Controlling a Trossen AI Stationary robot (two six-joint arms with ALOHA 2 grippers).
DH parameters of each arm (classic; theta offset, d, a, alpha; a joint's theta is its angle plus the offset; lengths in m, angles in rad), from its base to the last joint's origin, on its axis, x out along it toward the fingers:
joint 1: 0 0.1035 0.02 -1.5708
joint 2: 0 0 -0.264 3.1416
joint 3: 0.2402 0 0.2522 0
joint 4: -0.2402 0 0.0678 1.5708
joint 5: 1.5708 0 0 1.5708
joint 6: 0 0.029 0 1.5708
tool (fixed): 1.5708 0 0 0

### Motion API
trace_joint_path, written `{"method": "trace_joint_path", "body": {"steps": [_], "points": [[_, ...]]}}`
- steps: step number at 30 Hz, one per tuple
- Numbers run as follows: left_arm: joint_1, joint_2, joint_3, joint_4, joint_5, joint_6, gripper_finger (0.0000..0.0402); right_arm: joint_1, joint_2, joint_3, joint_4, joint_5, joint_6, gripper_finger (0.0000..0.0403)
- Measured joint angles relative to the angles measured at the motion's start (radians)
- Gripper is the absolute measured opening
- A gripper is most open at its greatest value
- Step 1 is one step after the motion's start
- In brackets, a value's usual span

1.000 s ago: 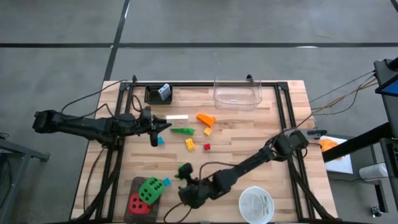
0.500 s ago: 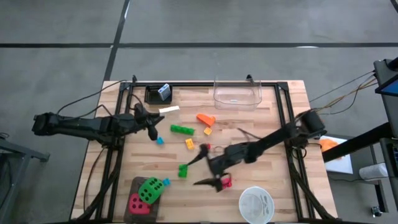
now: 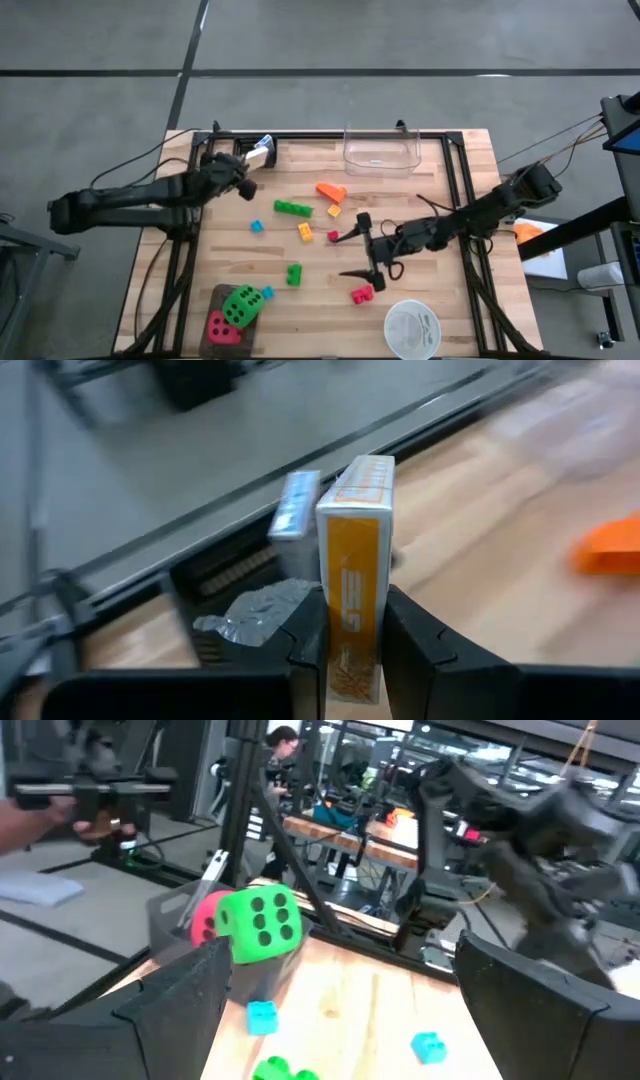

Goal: Pick & Place Toys
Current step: Put the yellow playing card box into the black bin

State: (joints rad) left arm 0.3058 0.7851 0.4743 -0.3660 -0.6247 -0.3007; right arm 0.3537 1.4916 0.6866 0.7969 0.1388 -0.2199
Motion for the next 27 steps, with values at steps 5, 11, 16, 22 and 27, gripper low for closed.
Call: {"method": "trace_joint_path", "body": {"steps": [5,11,16,22,27], "points": [[0.121,0.131,0.072,-0.063,0.003,0.040,0.0055,0.002,0.001,-0.002,-0.019,-0.001,0.001,0.0371],[0.186,0.255,0.178,-0.138,-0.009,0.043,0.0055,0.003,0.002,-0.001,-0.036,-0.001,0.011,0.0371],[0.210,0.339,0.256,-0.161,-0.064,0.061,0.0055,0.003,0.001,-0.001,-0.035,0.000,0.013,0.0371],[0.270,0.452,0.315,-0.204,-0.065,0.066,0.0055,0.005,0.001,-0.001,-0.036,-0.001,0.019,0.0371],[0.312,0.529,0.326,-0.214,0.006,0.081,0.0055,0.005,0.001,-0.001,-0.040,-0.001,0.019,0.0371]]}}
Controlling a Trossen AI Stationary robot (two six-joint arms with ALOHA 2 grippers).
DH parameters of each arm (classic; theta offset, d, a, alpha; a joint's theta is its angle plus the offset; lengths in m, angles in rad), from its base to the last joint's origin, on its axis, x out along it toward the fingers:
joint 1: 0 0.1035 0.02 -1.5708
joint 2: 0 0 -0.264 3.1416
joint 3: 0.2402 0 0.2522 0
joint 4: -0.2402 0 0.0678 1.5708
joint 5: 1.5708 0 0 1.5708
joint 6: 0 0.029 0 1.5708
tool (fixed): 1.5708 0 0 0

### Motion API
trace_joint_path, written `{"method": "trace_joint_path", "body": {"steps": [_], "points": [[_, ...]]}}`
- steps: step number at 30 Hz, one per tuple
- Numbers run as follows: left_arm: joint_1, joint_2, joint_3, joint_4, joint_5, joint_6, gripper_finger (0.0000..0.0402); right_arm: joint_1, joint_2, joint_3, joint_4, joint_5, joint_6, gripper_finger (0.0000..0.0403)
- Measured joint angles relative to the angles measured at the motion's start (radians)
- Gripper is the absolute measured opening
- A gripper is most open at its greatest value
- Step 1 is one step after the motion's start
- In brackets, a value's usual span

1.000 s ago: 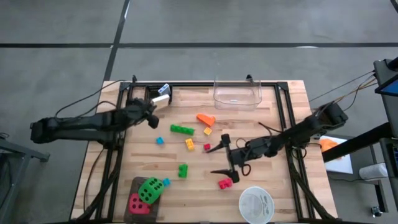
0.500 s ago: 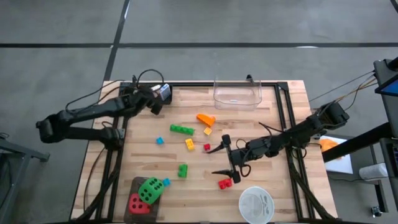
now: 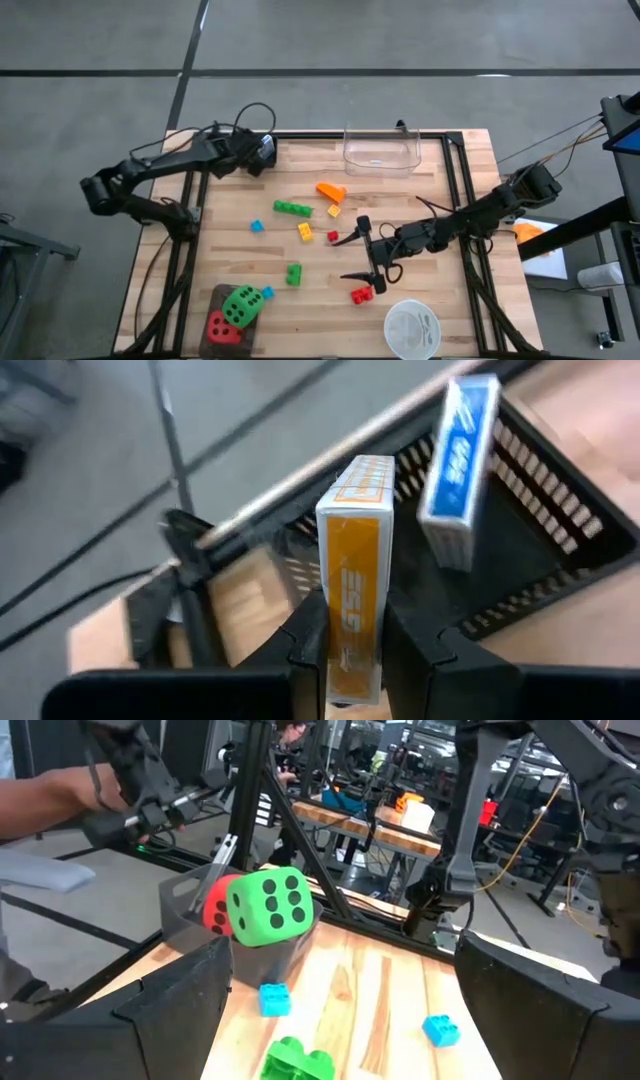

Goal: Pick & Place Toys
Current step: Put the yellow playing card box into the black bin, then put the bottom red game piece into the transparent bin

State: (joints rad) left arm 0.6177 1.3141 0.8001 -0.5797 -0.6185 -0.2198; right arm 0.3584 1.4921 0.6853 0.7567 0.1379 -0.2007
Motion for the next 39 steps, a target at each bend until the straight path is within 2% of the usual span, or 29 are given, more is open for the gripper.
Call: {"method": "trace_joint_path", "body": {"steps": [12,20,23,26,34,39], "points": [[0.052,0.051,-0.001,0.014,0.060,0.041,0.0060,0.000,0.000,0.000,-0.010,0.000,0.001,0.0371],[0.052,0.044,0.000,0.016,0.058,0.056,0.0200,0.000,0.000,0.000,-0.010,0.000,0.006,0.0371],[0.052,0.040,0.000,0.016,0.058,0.057,0.0233,0.000,0.000,0.000,-0.010,0.000,0.006,0.0371],[0.052,0.026,0.000,0.016,0.058,0.064,0.0250,0.000,0.000,0.000,-0.010,0.000,0.007,0.0371],[0.023,-0.132,-0.002,0.047,0.069,0.102,0.0256,0.000,0.000,0.001,-0.022,0.002,0.007,0.0371],[-0.078,-0.302,-0.045,0.175,0.172,0.141,0.0256,0.000,0.000,0.001,-0.077,0.051,0.014,0.0371]]}}
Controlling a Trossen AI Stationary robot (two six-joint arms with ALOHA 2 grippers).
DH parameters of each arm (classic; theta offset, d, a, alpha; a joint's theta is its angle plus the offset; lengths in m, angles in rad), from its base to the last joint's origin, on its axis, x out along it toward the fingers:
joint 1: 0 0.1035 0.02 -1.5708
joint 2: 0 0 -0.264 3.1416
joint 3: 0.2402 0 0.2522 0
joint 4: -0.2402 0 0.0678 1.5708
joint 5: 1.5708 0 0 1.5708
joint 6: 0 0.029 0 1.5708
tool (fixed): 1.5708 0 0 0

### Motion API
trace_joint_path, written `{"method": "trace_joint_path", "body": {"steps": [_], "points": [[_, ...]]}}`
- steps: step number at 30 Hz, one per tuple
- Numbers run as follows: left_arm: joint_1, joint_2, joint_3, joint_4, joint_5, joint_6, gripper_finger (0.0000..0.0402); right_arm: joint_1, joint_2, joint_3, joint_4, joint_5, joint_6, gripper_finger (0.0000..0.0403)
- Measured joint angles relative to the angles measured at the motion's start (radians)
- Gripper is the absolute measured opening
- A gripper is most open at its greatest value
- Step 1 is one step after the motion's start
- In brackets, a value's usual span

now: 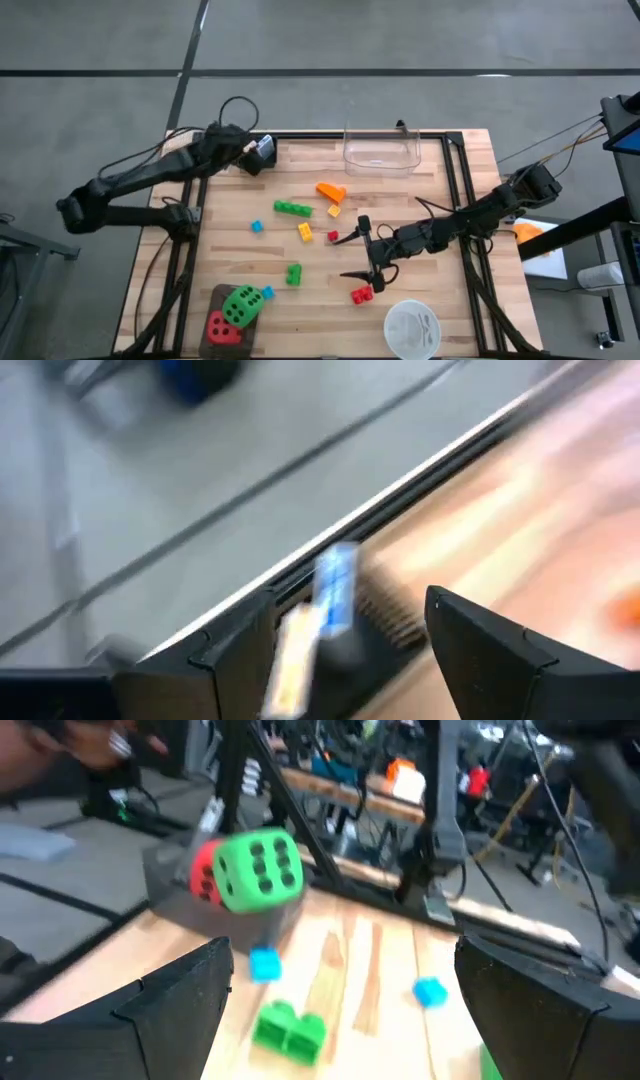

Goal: Pick & Place Toys
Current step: Put the bottom red game piece into the transparent bin

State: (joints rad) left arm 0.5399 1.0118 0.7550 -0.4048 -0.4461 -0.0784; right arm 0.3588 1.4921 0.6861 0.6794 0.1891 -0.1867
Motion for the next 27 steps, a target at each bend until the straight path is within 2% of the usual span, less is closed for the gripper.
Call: {"method": "trace_joint_path", "body": {"steps": [6,10,14,18,27], "points": [[-0.204,-0.199,-0.200,0.317,0.179,0.029,0.0241,0.000,0.000,0.000,-0.122,0.024,0.077,0.0371],[-0.344,-0.288,-0.358,0.504,0.222,0.030,0.0219,0.012,0.000,0.002,-0.243,0.024,0.182,0.0371],[-0.457,-0.334,-0.474,0.646,0.223,0.029,0.0199,0.040,0.018,0.053,-0.447,0.024,0.285,0.0371],[-0.504,-0.343,-0.516,0.707,0.222,0.030,0.0184,0.079,0.061,0.158,-0.668,0.023,0.353,0.0371],[-0.507,-0.342,-0.518,0.704,0.221,0.049,0.0178,0.152,0.241,0.453,-1.165,-0.040,0.472,0.0371]]}}
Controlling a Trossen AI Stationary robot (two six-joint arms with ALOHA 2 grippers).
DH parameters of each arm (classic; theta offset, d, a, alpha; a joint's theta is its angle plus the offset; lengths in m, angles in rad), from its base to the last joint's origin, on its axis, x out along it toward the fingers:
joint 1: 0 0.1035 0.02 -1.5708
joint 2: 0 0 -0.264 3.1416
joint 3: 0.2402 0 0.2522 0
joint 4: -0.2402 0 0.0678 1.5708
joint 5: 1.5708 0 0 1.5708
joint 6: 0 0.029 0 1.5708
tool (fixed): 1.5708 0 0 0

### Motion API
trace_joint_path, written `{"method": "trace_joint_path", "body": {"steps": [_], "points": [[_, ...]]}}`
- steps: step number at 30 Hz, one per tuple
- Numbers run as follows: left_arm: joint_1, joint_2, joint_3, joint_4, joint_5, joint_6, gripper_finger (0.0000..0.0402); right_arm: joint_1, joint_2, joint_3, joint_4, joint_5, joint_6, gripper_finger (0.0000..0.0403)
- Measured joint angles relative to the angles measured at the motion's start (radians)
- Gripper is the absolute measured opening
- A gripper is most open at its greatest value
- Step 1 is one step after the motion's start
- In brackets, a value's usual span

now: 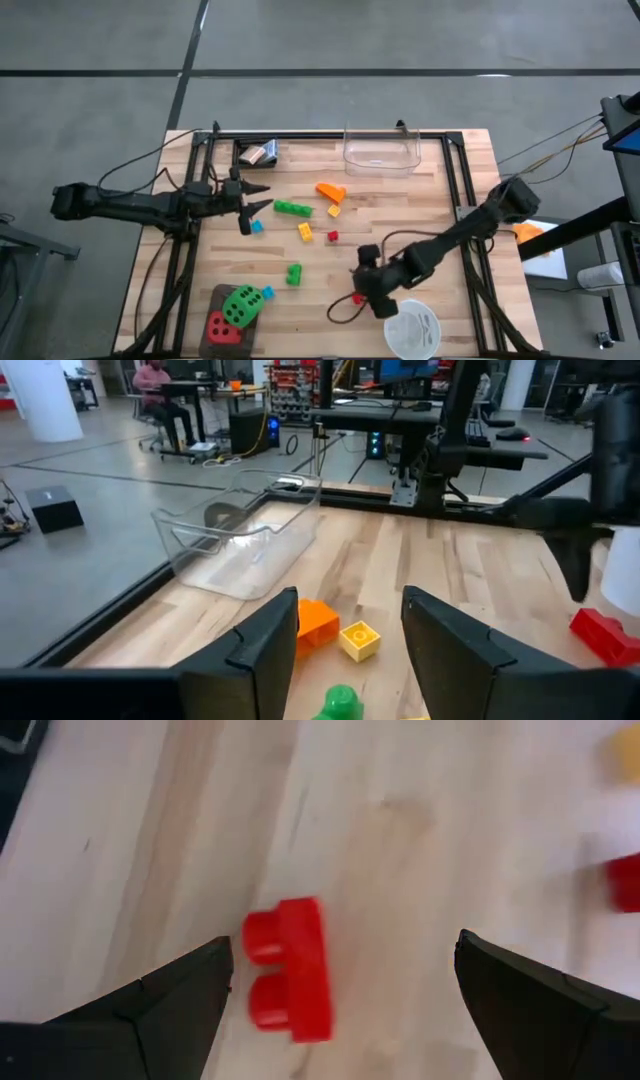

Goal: Pick & Place Toys
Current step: Put the bottom red game piece into the transparent bin

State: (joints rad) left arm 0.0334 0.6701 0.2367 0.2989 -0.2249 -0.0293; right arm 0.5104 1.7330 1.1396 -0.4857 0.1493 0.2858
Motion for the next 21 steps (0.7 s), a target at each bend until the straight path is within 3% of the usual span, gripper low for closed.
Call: {"method": "trace_joint_path", "body": {"steps": [10,16,21], "points": [[0.000,-0.001,0.000,0.000,-0.002,0.001,0.0178,0.002,0.281,0.285,-0.339,-0.100,-0.048,0.0371],[0.001,-0.001,0.000,-0.004,-0.003,0.004,0.0178,0.001,0.353,0.351,-0.393,-0.100,-0.062,0.0371],[0.001,-0.001,0.000,-0.004,-0.003,0.004,0.0177,0.001,0.337,0.361,-0.391,-0.072,-0.063,0.0371]]}}
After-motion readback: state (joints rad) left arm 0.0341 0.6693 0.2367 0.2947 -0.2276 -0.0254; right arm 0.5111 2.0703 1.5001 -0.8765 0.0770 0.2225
